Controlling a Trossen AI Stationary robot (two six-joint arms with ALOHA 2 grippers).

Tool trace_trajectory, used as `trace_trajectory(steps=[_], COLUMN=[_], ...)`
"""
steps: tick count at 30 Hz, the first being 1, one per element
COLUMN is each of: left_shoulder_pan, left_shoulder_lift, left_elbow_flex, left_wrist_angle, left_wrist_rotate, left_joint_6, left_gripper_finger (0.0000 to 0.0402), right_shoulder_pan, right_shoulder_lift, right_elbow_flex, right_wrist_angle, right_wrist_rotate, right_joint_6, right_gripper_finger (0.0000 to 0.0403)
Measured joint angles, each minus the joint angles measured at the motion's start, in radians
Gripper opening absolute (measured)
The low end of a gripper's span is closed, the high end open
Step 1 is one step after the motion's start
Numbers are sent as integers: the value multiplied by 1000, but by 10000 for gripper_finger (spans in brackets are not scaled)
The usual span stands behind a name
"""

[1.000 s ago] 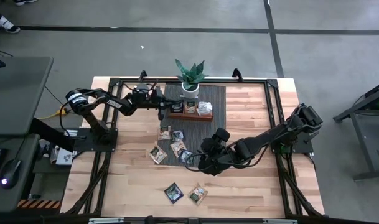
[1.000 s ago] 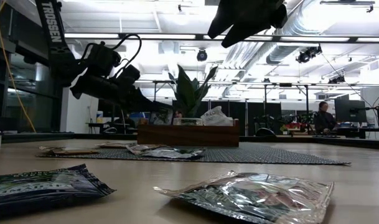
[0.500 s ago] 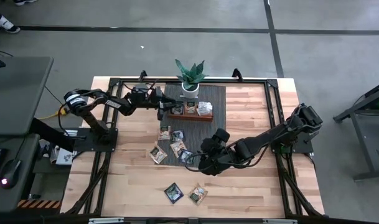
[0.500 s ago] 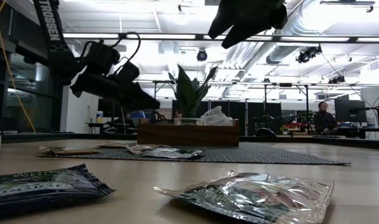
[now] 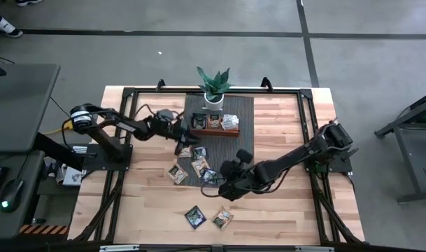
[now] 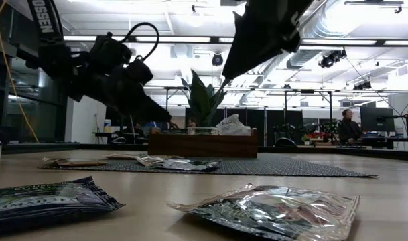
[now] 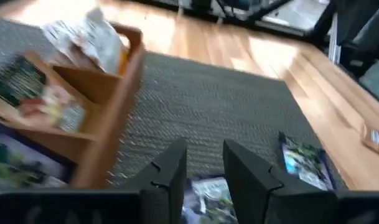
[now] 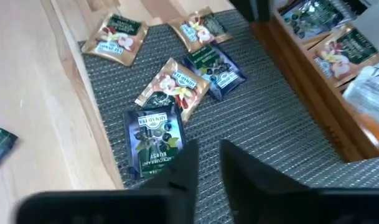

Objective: Pick & Place Tea
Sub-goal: Put the purple tea bag into the left section of the wooden organizer

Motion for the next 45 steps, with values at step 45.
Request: trace_trajectory(steps=[45], left_shoulder_pan=[-588], left_shoulder_lift=[159], left_elbow_flex=[77], left_wrist_angle=[40], left_wrist_rotate=[-390], left_joint_6=[-53], left_gripper_finger=[0], right_shoulder_pan=[-33], right_shoulder_lift=[35], right_elbow_flex=[-231], right_wrist_angle=[299], right_wrist_rotate=[-194], right_joint_6=[176], right_gripper_finger=[152])
